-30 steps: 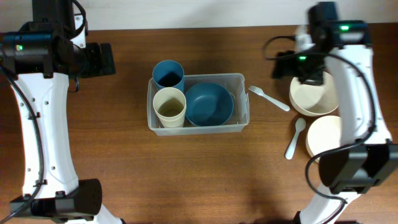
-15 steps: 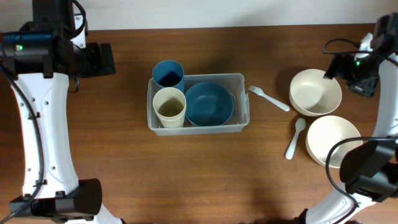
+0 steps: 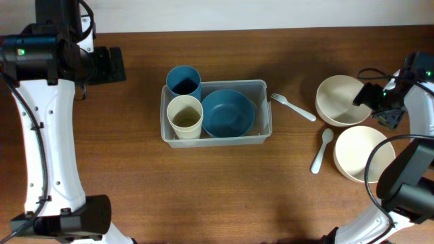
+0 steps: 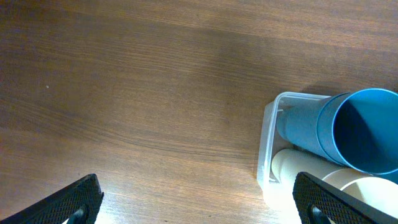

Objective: Pack container
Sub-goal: 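Move the right gripper to the upper cream bowl and grasp its rim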

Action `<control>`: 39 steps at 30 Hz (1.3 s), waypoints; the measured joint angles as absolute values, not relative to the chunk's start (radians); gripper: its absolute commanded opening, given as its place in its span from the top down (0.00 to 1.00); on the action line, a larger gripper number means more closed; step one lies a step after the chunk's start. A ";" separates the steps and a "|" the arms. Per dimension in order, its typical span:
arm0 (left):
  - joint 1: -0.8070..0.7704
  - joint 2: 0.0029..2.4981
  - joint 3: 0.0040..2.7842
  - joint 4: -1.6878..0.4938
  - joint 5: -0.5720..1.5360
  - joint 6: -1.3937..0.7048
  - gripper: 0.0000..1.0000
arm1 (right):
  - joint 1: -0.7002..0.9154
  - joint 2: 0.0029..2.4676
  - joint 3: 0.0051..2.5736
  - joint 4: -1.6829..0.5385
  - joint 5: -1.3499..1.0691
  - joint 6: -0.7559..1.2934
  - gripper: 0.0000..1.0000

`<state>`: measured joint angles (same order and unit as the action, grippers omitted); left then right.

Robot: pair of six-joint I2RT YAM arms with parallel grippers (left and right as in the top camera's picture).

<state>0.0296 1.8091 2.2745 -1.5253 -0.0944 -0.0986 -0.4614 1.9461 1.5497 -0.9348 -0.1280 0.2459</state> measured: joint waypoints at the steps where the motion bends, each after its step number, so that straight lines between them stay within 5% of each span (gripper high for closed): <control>1: 0.030 1.809 2.275 -1.525 -0.094 -0.099 0.00 | -0.465 1.946 1.534 -0.915 -0.128 0.251 0.14; 12: 0.030 1.809 2.275 -1.525 -0.094 -0.099 0.00 | -0.469 1.948 1.421 -0.760 -0.128 0.287 0.24; 18: 0.030 1.809 2.275 -1.525 -0.094 -0.099 0.00 | -0.469 1.977 1.421 -0.748 -0.138 0.286 0.67; 26: 0.030 1.809 2.275 -1.525 -0.094 -0.099 0.00 | -0.469 1.989 1.420 -0.729 -0.155 0.293 0.96; 39: 0.030 1.809 2.275 -1.525 -0.094 -0.099 0.00 | -0.469 1.989 1.423 -0.745 -0.176 0.310 0.96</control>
